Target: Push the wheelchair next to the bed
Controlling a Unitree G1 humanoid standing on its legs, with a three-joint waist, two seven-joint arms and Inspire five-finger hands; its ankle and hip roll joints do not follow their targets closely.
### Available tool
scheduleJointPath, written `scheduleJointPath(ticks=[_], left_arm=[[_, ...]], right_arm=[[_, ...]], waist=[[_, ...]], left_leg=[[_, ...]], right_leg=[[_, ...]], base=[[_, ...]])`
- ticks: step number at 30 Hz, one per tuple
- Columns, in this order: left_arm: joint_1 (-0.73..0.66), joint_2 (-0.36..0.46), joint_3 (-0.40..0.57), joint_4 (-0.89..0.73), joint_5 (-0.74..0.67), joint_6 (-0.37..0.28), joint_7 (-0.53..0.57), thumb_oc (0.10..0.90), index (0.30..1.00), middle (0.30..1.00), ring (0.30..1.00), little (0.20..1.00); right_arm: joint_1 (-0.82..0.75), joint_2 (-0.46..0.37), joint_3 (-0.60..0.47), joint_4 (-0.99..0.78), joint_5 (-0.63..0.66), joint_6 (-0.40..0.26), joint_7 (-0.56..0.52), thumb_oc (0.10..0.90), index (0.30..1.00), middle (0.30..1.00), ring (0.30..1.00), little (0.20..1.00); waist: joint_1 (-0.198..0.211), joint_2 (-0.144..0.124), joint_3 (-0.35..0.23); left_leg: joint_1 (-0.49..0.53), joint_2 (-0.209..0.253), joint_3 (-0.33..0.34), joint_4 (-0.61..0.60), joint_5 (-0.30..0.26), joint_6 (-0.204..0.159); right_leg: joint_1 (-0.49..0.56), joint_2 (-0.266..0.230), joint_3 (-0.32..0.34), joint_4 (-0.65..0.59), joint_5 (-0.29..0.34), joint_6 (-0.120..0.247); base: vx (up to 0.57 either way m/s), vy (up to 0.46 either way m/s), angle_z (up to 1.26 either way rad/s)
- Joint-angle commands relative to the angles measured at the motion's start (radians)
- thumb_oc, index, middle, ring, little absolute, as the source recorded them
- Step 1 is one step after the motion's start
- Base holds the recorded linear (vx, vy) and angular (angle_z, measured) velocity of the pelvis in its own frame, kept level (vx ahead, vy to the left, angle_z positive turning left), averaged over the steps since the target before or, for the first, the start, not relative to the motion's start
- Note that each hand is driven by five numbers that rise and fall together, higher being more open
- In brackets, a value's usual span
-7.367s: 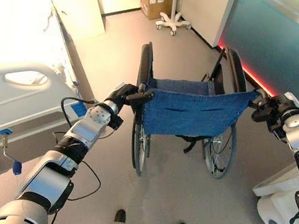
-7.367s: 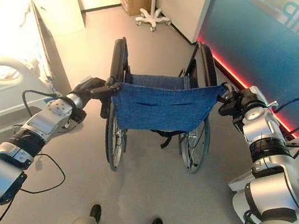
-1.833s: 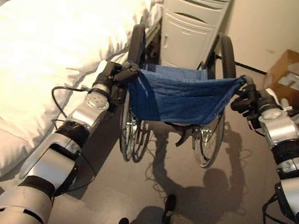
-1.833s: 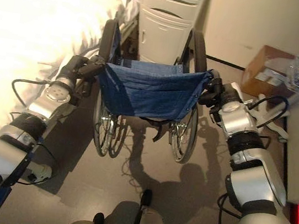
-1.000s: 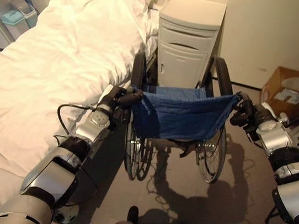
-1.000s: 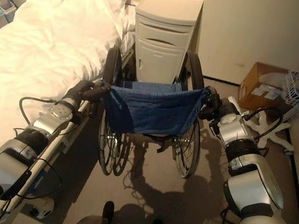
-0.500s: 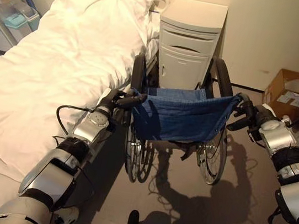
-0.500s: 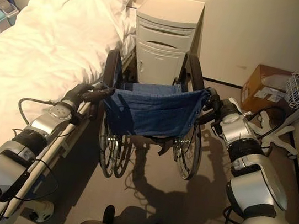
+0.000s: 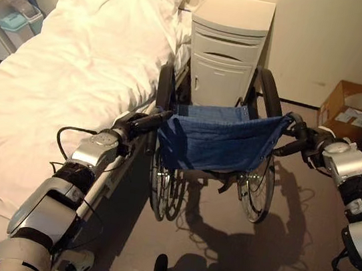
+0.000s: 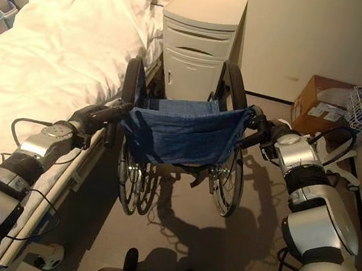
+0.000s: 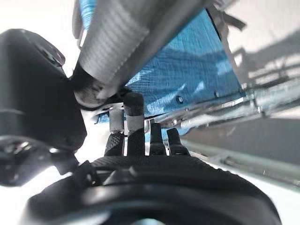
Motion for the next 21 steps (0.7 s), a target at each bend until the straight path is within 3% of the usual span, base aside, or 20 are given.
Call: scheduleJointPath(ticks=[1,12,21], left_arm=[[-0.056,0.106,0.032,0.084,-0.061,-0.025,-0.014,0.8,0.9,0.9,0.9,0.9],[-0.046,0.202,0.087,0.117,-0.299,0.0,-0.077,0.8,0.9,0.9,0.9,0.9],[0.001,0.229,0.131,0.154,-0.295,0.002,-0.138,0.8,0.9,0.9,0.9,0.9]], right_arm=[[-0.247,-0.03,0.052,-0.058,0.064,-0.118,-0.026,0.8,0.9,0.9,0.9,0.9],[-0.263,-0.178,0.039,-0.009,0.168,-0.153,-0.015,0.8,0.9,0.9,0.9,0.9],[-0.177,-0.245,-0.07,-0.009,0.312,-0.165,0.0,0.8,0.9,0.9,0.9,0.9]], waist=[[0.04,-0.072,-0.012],[0.017,-0.085,-0.08],[-0.001,-0.092,-0.105]], left_leg=[[0.062,-0.051,0.045,0.029,-0.062,-0.008],[0.109,-0.046,0.064,0.001,-0.067,-0.009],[0.124,-0.047,0.082,-0.006,-0.087,-0.002]], right_leg=[[0.038,-0.023,0.041,0.029,0.009,-0.029],[0.048,-0.014,0.056,0.016,0.03,-0.013],[0.047,-0.012,0.059,0.017,0.024,-0.01]], base=[[0.04,0.003,0.01],[0.07,-0.006,0.06],[0.01,-0.003,0.02]])
